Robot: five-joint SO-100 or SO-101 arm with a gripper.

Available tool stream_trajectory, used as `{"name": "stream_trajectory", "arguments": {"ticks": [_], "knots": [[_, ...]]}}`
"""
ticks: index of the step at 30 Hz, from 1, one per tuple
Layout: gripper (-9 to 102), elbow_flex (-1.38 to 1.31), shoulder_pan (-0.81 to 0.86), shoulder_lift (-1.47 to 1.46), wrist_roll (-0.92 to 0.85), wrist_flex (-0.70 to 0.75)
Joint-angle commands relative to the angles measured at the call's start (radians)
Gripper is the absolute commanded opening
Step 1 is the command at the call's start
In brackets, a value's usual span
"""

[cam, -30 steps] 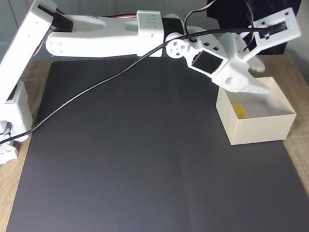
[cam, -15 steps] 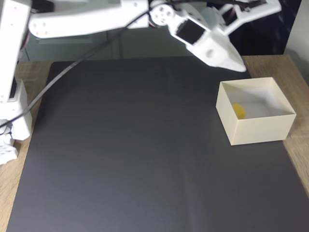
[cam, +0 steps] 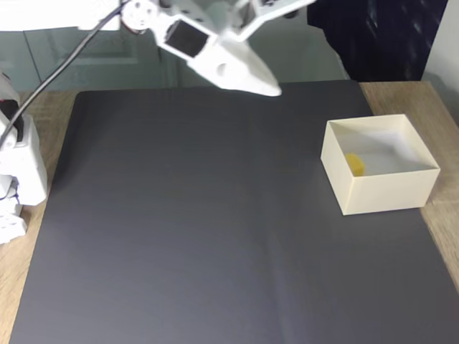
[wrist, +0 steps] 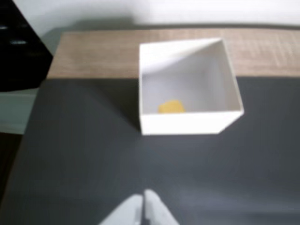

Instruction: Grasp a cube block and put it in the white box.

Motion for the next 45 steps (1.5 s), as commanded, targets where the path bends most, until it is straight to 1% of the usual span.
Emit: {"name": "stream_trajectory", "arguments": {"ticks": [1,18,28,45], "knots": [[0,0.106,-0.014,0.149,-0.006,-0.018],[0,0.425,-0.029,0.537,-0.003,-0.006],[0,0.606,-0.021,0.752,0.012,-0.038],[0,0.844,-0.028,1.095,0.003,-0.040]]}}
